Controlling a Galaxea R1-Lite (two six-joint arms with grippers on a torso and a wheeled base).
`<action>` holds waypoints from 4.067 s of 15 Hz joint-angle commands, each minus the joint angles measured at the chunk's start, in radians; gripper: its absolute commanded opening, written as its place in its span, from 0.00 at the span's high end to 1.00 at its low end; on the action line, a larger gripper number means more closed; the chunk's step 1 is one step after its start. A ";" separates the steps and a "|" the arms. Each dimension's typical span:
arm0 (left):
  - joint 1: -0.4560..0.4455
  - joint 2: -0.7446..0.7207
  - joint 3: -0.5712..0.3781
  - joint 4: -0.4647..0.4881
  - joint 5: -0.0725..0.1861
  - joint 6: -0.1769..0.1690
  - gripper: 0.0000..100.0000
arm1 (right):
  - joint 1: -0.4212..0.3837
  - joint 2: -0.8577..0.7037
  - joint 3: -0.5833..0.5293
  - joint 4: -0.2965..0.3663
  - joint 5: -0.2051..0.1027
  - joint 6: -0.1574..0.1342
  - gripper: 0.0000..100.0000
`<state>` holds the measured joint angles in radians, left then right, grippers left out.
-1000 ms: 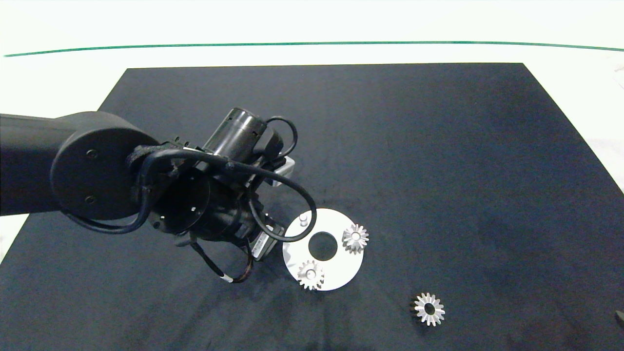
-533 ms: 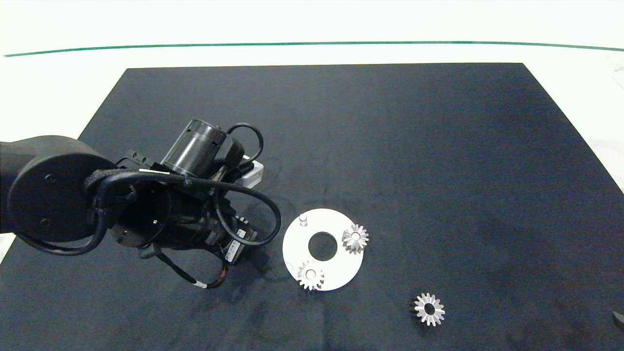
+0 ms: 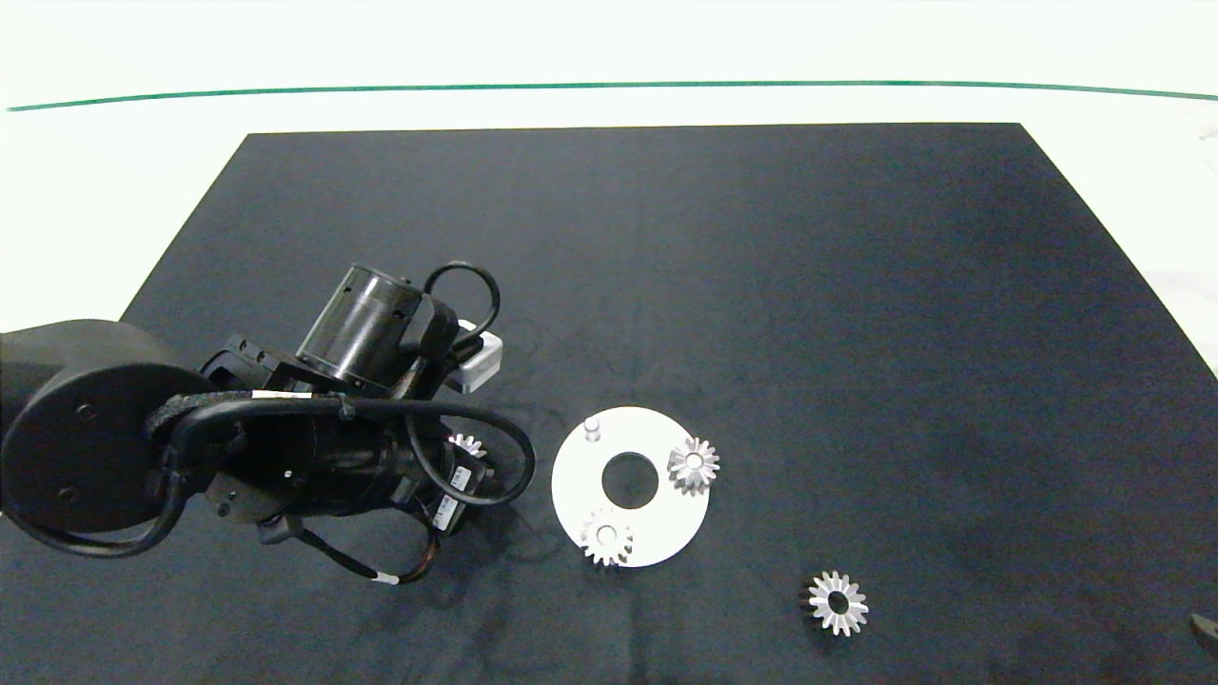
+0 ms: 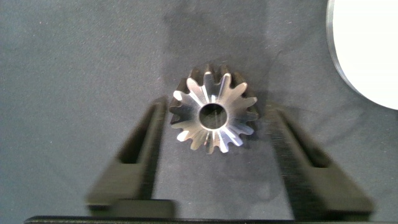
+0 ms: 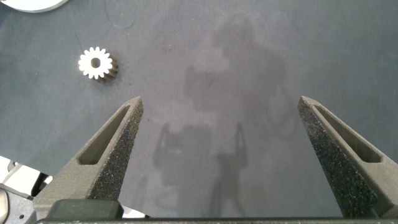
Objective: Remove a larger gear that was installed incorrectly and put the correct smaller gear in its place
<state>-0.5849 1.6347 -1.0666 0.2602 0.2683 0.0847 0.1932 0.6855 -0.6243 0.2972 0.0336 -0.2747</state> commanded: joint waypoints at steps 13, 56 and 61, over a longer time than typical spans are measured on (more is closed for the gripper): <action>0.304 -0.470 -0.283 0.459 0.005 -0.094 0.00 | 0.138 0.177 -0.006 -0.001 -0.004 -0.023 0.00; 0.326 -0.619 -0.303 0.505 0.005 -0.098 0.00 | 0.624 0.987 -0.345 0.095 -0.273 -0.015 0.20; 0.304 -0.619 -0.296 0.505 0.005 -0.098 0.00 | 0.601 0.976 -0.342 0.095 -0.274 -0.015 0.29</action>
<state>-0.2770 1.0130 -1.3615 0.7611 0.2709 -0.0130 0.7989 1.6674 -0.9683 0.3904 -0.2389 -0.2881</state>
